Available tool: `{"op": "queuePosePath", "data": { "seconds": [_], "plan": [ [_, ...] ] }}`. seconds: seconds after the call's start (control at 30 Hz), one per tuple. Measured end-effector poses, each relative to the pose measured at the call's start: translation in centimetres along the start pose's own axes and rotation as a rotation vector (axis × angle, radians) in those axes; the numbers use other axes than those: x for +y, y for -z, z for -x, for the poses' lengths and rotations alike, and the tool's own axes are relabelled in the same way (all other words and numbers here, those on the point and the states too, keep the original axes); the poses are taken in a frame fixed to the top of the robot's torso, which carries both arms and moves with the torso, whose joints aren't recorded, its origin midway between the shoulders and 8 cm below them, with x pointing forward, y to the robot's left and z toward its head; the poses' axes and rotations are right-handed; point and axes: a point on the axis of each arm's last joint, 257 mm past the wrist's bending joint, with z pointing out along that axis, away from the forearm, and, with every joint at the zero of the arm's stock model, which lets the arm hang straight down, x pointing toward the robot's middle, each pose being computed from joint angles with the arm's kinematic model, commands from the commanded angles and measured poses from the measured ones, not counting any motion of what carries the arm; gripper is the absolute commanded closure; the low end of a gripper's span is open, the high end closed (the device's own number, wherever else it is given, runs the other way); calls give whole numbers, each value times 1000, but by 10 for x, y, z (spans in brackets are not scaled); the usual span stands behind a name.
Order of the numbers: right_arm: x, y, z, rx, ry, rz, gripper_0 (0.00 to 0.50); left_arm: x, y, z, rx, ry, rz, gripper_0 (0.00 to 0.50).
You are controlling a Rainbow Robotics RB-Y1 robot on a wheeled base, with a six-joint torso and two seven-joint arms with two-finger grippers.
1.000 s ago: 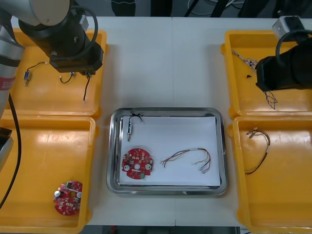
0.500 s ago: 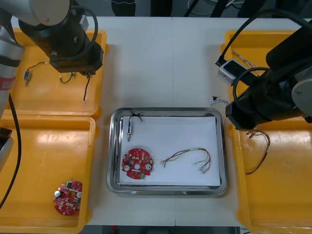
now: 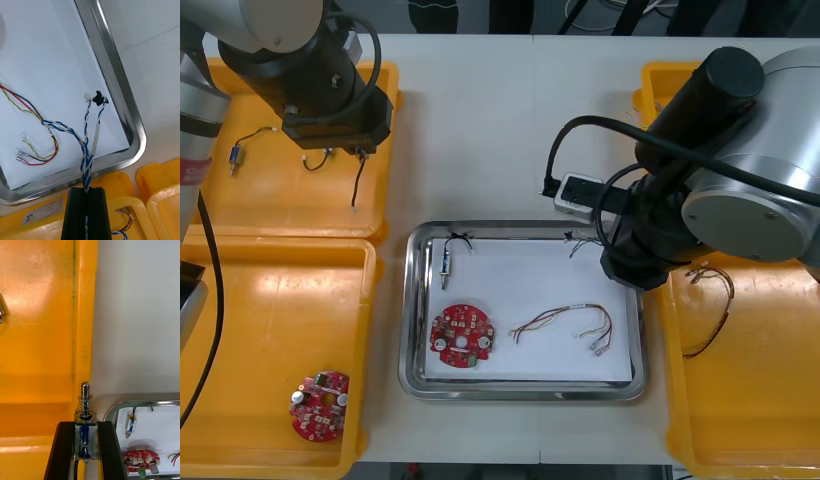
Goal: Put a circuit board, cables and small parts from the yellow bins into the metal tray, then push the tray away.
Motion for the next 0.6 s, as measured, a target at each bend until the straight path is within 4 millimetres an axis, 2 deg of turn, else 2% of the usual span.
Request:
{"op": "queuePosePath", "data": {
  "seconds": [0.17, 0.43, 0.6],
  "plan": [
    [3, -19, 10, -9, 64, 32, 500, 0, 0, 0, 0, 0, -1, 500],
    [7, -46, 30, -50, 55, 41, 500, -1, 0, 0, 1, -1, -2, 500],
    [14, -70, 30, -26, 94, 26, 500, -1, 0, 0, 2, -1, -3, 500]
  ]
}}
